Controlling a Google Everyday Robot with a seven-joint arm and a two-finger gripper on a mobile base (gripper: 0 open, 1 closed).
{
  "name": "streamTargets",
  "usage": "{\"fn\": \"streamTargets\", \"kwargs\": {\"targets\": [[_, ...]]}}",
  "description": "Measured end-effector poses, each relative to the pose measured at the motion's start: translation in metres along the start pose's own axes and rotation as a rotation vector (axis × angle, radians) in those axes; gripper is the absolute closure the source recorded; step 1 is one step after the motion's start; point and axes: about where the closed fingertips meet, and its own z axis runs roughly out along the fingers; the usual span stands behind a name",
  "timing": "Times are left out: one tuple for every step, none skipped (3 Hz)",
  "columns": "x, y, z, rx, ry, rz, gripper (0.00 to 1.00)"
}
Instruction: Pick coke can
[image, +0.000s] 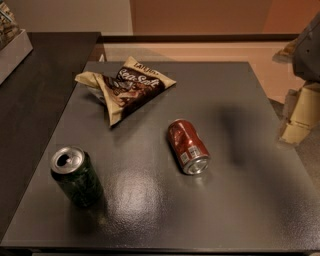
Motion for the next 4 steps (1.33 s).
{"fn": "streamTargets", "kwargs": {"targets": [[0.0, 0.0, 0.0, 0.0, 0.0, 0.0, 0.0], [-0.009, -0.005, -0.004, 0.013, 0.015, 0.026, 0.0], [-0.028, -0.017, 0.001, -0.009, 0.042, 0.104, 0.0], [-0.047, -0.027, 0.015, -0.046, 0.047, 0.232, 0.0]]}}
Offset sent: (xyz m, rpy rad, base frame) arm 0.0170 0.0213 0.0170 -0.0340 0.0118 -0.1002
